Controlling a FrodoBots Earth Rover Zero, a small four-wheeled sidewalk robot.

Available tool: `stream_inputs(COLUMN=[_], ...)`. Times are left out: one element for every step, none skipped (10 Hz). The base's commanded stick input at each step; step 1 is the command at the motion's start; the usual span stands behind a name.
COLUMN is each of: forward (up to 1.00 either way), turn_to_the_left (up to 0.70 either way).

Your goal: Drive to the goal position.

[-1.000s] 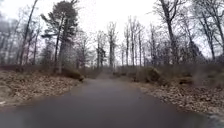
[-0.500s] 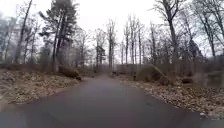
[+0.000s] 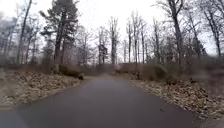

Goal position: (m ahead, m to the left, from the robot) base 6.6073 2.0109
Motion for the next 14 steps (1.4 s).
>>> stream_inputs(forward=[1.0, 1.0, 1.0, 1.0, 1.0, 1.0, 1.0, 1.0, 1.0, 1.0, 1.0, 1.0, 1.0, 1.0], turn_to_the_left=[0.0, 0.0, 0.0, 0.0, 0.0, 0.0, 0.0, 0.0, 0.0, 0.0, 0.0, 0.04, 0.4, 0.4])
